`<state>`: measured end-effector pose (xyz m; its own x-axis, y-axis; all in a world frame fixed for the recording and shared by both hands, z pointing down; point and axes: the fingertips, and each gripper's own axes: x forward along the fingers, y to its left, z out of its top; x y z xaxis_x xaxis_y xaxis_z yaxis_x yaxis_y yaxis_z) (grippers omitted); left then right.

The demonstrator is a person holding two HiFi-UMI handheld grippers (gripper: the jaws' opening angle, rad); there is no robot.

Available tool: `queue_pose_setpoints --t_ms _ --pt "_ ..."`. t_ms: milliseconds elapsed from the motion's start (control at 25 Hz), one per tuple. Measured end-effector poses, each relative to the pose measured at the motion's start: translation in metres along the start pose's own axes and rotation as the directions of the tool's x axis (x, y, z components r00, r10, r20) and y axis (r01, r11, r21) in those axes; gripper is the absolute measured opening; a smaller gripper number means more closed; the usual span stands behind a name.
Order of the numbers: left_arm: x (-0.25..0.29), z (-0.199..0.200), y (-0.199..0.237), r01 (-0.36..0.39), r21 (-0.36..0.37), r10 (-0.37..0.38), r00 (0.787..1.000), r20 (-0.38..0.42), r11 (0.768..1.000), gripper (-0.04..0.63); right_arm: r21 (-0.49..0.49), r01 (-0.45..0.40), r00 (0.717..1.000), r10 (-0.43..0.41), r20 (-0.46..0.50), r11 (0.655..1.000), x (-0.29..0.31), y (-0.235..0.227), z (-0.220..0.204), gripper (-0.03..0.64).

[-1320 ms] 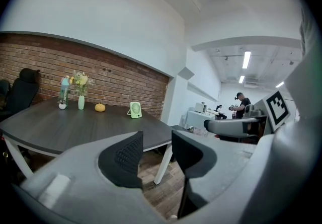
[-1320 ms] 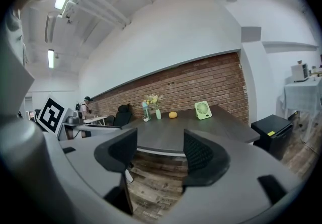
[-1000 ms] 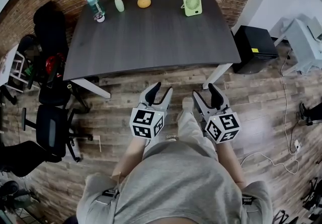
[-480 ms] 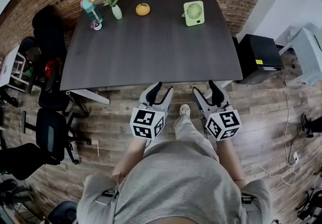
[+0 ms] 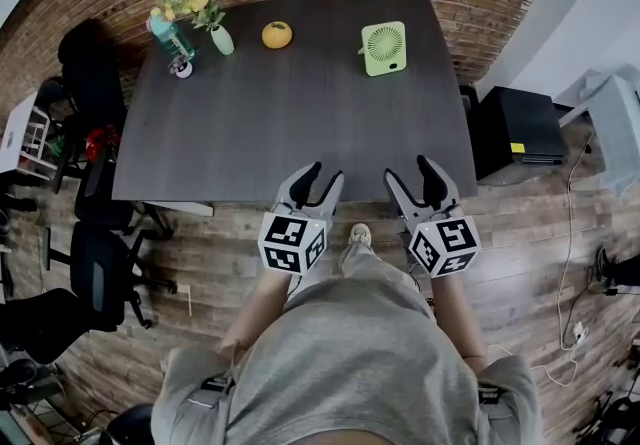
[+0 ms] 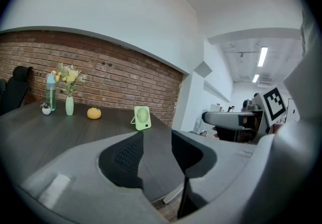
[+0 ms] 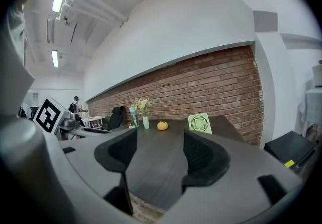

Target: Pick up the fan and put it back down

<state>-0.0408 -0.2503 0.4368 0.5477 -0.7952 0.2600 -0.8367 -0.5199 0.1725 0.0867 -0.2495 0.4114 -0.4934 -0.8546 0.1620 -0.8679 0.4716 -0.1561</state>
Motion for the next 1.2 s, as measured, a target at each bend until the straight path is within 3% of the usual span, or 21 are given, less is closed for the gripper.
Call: queue_pose_setpoints --t_ms 680,1200 --pt "0.122 0.040 0.025 -0.053 -0.003 0.053 0.999 0.000 0.999 0.173 -0.019 -0.074 0.997 0.074 0.007 0.997 0.089 -0.093 0.041 0.272" --pt "0.194 0.045 0.042 -0.080 -0.022 0.080 0.996 -0.032 0.997 0.173 -0.042 -0.119 0.992 0.118 -0.036 0.992 0.147 -0.148 0.042 0.272"
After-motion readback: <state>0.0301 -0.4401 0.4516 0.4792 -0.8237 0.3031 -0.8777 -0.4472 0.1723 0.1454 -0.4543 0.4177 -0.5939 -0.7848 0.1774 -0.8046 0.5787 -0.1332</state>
